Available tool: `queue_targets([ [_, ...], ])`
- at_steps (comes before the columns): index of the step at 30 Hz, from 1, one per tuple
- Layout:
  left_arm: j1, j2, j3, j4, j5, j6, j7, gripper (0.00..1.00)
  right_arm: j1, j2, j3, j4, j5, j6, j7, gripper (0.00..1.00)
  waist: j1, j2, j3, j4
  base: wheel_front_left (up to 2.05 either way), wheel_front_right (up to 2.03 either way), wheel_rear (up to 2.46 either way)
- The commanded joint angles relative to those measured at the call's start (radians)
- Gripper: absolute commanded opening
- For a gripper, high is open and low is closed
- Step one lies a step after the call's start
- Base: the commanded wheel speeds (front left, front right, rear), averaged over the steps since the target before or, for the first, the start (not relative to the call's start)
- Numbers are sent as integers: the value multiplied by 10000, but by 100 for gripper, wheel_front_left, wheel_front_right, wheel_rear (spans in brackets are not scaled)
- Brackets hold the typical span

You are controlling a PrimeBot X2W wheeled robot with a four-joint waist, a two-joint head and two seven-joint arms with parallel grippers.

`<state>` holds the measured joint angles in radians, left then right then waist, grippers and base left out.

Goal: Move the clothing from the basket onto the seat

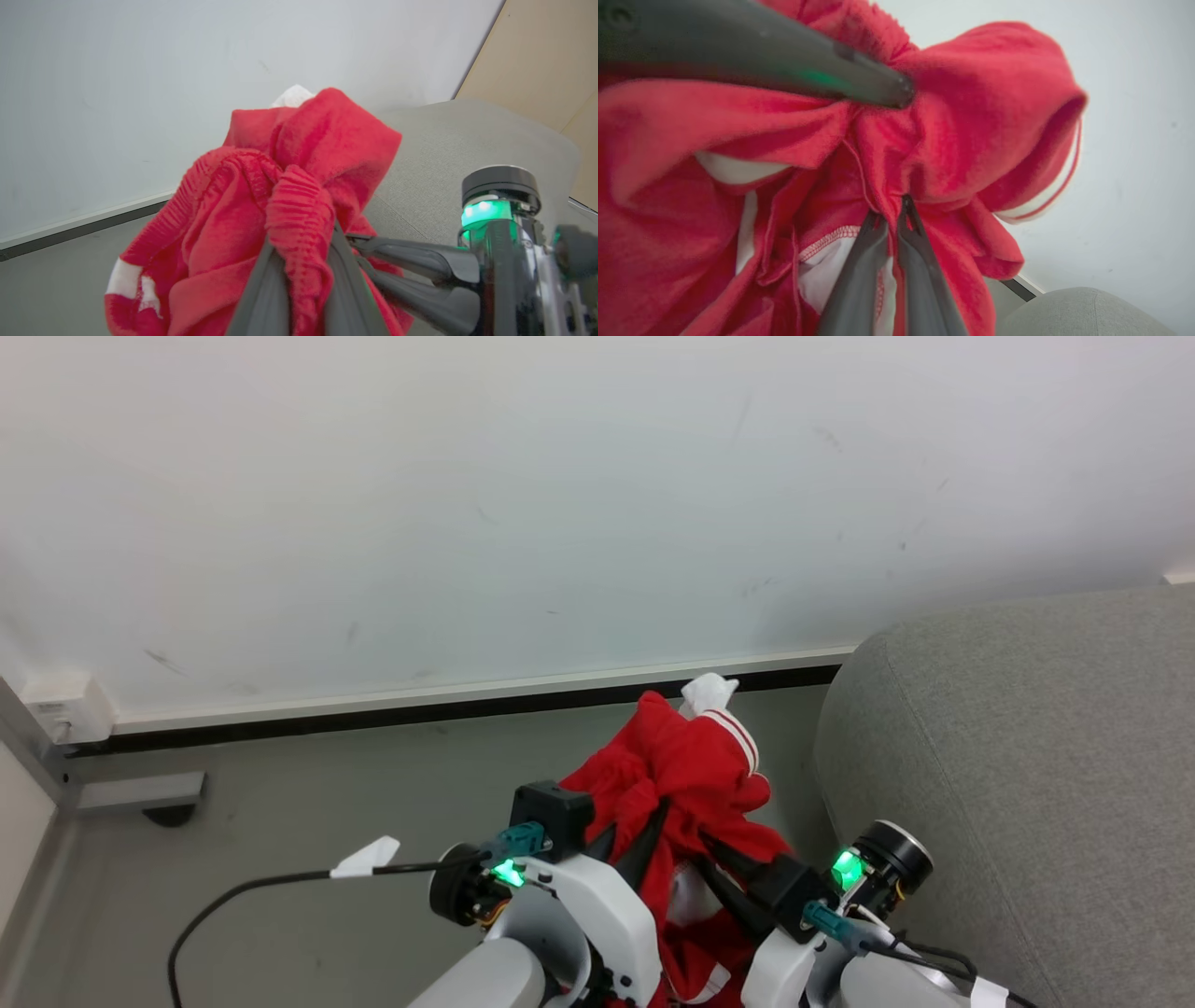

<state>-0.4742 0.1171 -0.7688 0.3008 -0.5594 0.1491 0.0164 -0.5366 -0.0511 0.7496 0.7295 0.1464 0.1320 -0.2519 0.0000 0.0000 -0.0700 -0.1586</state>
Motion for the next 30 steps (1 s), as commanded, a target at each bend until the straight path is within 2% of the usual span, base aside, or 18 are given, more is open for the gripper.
queue_targets([
  [1,-82,97,46,50,-40,19,-114,0,-246,-5,-133,55,164,-25,-68,0,0,0,20,-20,0,0,0],
  [7,-3,175,148,168,-107,127,-198,0,-318,-8,-544,95,447,-25,-137,0,0,0,76,-75,0,0,0],
  [8,0,180,176,182,-116,167,-251,17,-345,-9,-618,100,456,-25,-144,0,0,0,93,-85,0,0,0],
  [9,-4,195,195,201,-120,175,-279,27,-371,-9,-671,113,452,-25,-149,0,0,0,108,-92,0,0,0],
  [11,-5,203,219,235,-138,199,-326,34,-374,-10,-747,123,507,-25,-155,0,0,0,127,-106,0,0,0],
  [12,-2,202,226,256,-144,200,-360,42,-385,-4,-785,129,510,-25,-147,0,0,0,135,-111,0,0,0],
  [16,20,207,229,332,-152,212,-445,42,-404,-4,-988,34,539,-25,-145,0,0,0,162,-115,0,0,0],
  [22,15,188,245,534,-150,227,-624,50,-401,-3,-1258,-189,492,-25,-147,0,0,0,209,-72,0,0,0],
  [23,6,171,247,562,-163,234,-654,54,-393,-3,-1283,-221,483,-25,-147,0,0,0,212,-57,0,0,0],
  [24,-6,155,247,590,-166,241,-678,63,-386,-3,-1303,-260,486,-25,-147,0,0,0,218,-42,0,0,0],
  [25,-18,140,243,614,-169,241,-676,80,-385,-3,-1322,-288,485,-25,-148,0,0,0,227,-28,0,0,0],
  [26,-29,129,235,637,-173,239,-710,91,-386,-5,-1352,-326,492,-25,-148,0,0,0,234,-12,0,0,0],
  [30,-16,129,230,724,-207,244,-800,93,-409,-4,-1460,-394,491,-25,-148,0,0,0,251,17,0,0,0],
])
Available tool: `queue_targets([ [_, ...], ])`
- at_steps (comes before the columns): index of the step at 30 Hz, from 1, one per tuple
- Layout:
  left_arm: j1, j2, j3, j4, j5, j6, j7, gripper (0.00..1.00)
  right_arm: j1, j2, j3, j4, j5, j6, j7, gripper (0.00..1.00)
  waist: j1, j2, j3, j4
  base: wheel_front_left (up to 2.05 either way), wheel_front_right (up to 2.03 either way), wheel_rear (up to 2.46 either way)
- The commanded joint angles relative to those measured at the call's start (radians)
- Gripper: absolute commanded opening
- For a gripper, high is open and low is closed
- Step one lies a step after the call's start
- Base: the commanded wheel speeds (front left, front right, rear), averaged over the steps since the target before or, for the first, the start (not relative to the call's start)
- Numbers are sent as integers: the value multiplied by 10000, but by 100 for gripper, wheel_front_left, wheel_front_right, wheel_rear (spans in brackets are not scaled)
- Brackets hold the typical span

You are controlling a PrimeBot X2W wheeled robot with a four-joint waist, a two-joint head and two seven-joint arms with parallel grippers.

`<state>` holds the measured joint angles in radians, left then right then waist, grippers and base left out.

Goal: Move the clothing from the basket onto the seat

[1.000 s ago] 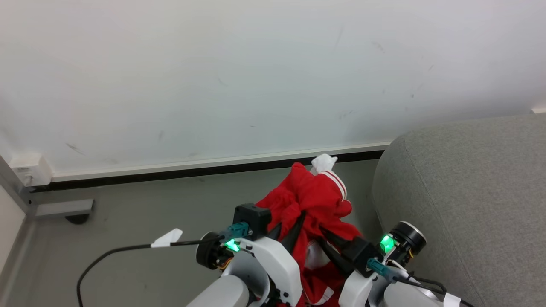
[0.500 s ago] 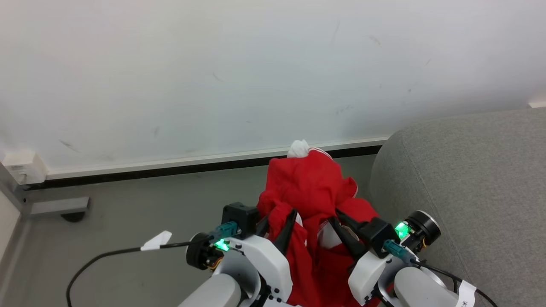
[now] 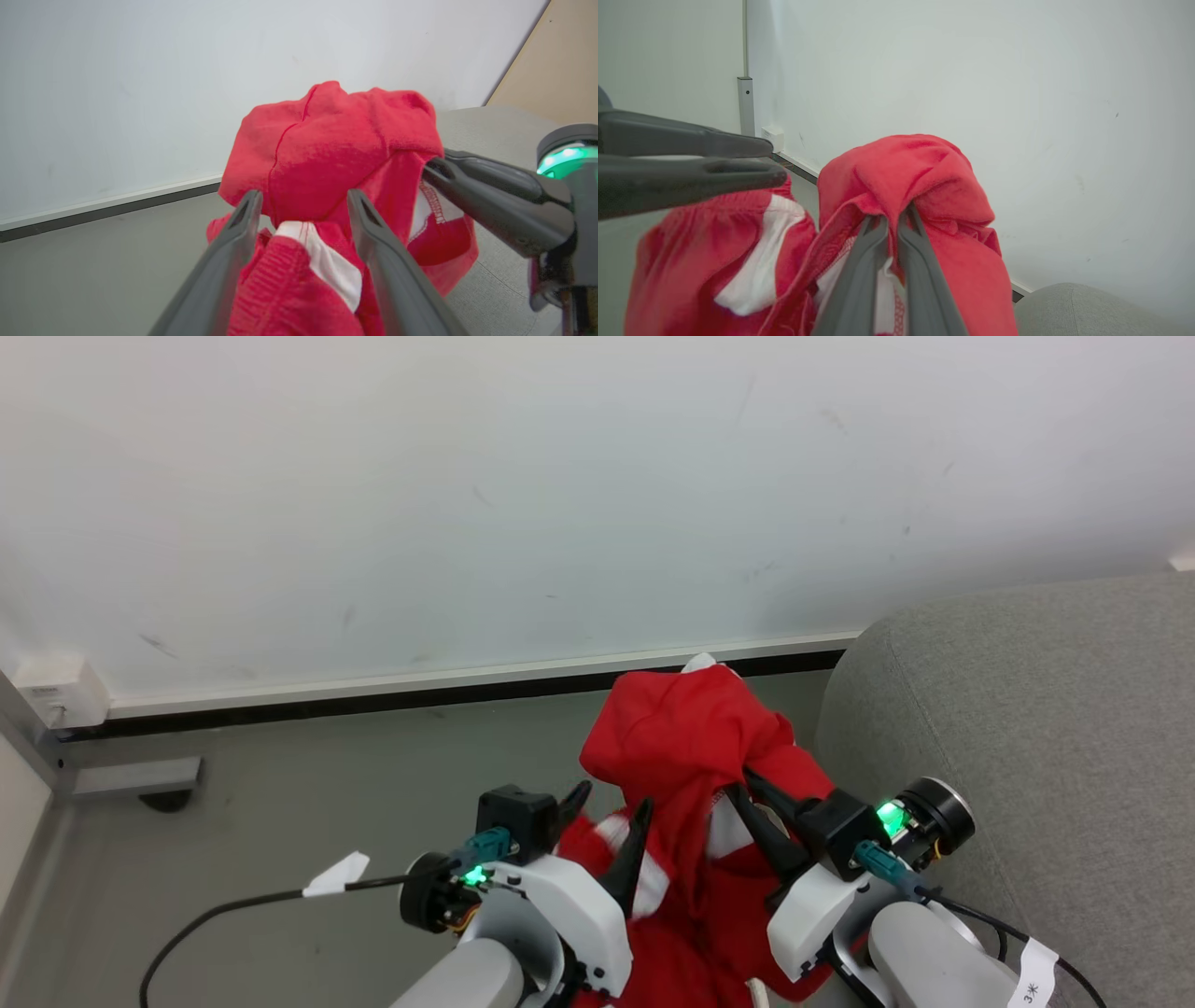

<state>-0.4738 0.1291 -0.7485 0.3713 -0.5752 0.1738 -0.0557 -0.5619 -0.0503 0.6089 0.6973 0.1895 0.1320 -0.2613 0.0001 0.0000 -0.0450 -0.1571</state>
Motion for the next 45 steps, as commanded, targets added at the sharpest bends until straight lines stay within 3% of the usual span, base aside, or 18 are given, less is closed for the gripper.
queue_targets([
  [1,-20,8,30,45,-60,5,-101,98,-169,-12,-92,-85,42,-25,-55,0,-1,0,4,-1,0,0,0],
  [23,34,184,15,400,-114,107,-442,100,-37,-12,-1180,-463,-590,-25,-56,0,-1,0,24,-294,0,0,0],
  [45,83,340,-62,226,-202,234,-505,100,33,-133,-1578,-860,-700,-25,-55,0,-1,0,-28,-457,0,0,0],
])
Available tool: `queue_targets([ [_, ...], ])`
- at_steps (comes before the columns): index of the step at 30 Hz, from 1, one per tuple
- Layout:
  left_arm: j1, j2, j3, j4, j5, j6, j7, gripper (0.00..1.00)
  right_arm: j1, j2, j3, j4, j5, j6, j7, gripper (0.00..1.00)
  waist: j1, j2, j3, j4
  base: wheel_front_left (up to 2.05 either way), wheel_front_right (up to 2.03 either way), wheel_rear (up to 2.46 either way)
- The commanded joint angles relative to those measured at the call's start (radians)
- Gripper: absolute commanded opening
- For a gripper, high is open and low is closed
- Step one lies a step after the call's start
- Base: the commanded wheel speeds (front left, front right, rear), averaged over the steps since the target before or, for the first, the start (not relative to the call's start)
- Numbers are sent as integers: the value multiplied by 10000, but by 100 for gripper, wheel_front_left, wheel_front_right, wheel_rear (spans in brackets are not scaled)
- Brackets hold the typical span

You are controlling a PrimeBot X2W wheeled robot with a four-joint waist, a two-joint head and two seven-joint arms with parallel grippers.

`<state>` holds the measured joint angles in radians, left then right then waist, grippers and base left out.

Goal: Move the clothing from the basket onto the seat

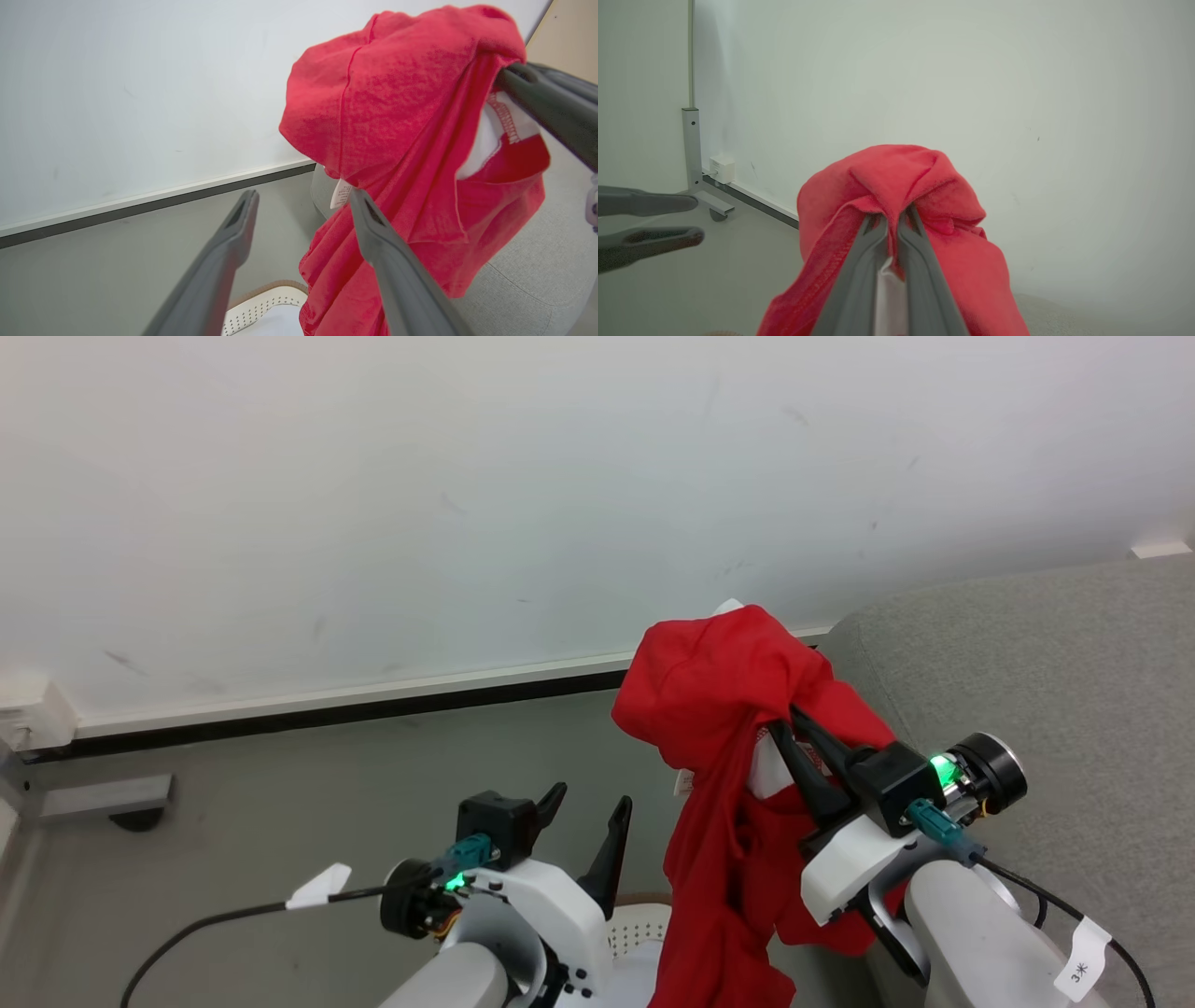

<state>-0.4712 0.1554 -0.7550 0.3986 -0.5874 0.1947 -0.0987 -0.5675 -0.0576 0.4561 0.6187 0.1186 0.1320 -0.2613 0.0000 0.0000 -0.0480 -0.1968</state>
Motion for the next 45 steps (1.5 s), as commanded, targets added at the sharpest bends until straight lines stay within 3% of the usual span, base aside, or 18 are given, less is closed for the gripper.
queue_targets([
  [1,55,82,-2,-65,-83,34,-78,100,91,-90,-71,-113,20,-25,-55,0,0,0,3,-109,0,0,0],
  [28,-114,39,-237,-1244,-130,134,49,100,-180,-1021,-1040,-1953,260,-25,381,0,0,0,374,-2426,0,0,0],
  [37,-326,106,-389,-1540,16,139,203,100,-520,-1219,-1586,-2445,325,-25,622,0,0,0,879,-2516,0,0,0],
  [45,-952,184,-563,-1713,299,49,540,100,-2032,-1489,-2525,-2374,529,-25,716,0,0,0,2171,-2004,0,0,0],
])
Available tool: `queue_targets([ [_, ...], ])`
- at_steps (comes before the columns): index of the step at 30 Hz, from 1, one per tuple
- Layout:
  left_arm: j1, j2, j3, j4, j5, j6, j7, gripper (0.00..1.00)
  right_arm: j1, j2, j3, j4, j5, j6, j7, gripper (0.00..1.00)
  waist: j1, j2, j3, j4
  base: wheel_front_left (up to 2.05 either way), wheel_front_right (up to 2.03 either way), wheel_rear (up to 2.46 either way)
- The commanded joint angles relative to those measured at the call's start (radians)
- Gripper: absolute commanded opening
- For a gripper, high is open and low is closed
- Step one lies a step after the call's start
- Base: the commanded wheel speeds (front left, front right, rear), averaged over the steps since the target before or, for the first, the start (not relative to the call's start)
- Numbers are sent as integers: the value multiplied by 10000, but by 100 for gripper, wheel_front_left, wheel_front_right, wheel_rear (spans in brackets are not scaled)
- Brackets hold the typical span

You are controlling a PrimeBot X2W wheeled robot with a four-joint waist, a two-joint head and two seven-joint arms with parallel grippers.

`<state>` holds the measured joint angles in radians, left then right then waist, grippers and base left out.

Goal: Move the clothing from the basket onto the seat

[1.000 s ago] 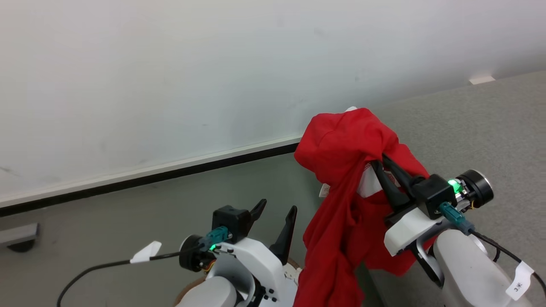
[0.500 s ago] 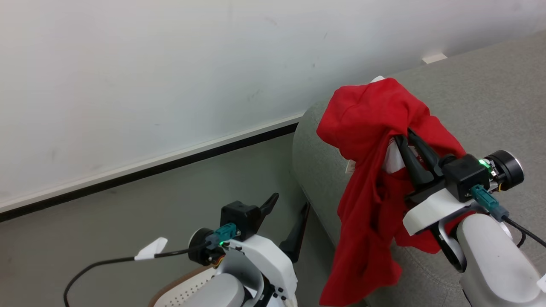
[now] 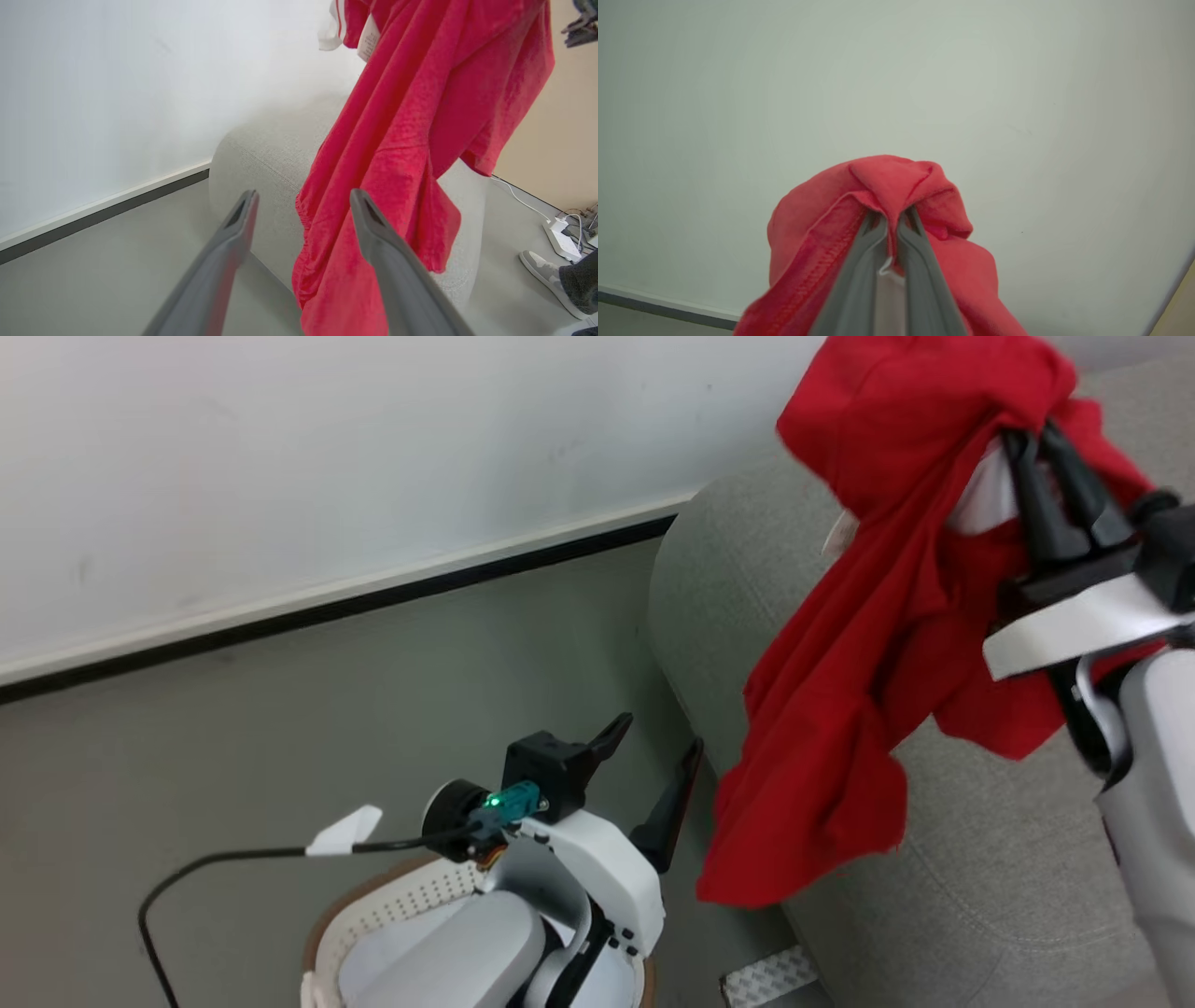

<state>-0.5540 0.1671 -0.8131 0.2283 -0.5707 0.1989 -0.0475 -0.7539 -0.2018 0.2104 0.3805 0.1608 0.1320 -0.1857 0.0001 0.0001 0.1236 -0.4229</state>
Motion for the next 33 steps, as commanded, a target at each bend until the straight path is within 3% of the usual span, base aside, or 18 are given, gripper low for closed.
queue_targets([
  [1,-237,65,-7,-45,166,-20,62,100,-420,-44,-180,69,209,-25,8,0,-1,-1,658,327,0,0,0],
  [13,-2001,19,-254,-428,791,-325,556,100,-3731,-1407,-2772,1738,-83,-25,337,0,-1,-1,3271,1226,0,0,0],
  [21,-2800,13,-460,-666,1109,-430,926,100,-4712,-2455,-5463,3809,-1575,-25,435,0,-1,-1,5165,1727,0,0,0],
  [27,-3047,282,-538,-814,1283,-363,1198,100,-4390,-2013,-7421,5256,-2675,-25,-63,0,-1,-1,6066,1877,0,0,0],
  [33,-2993,564,-576,-989,1379,-279,1348,100,-4180,-1255,-8508,6346,-3591,-25,-517,0,-1,-1,6360,1789,0,0,0],
])
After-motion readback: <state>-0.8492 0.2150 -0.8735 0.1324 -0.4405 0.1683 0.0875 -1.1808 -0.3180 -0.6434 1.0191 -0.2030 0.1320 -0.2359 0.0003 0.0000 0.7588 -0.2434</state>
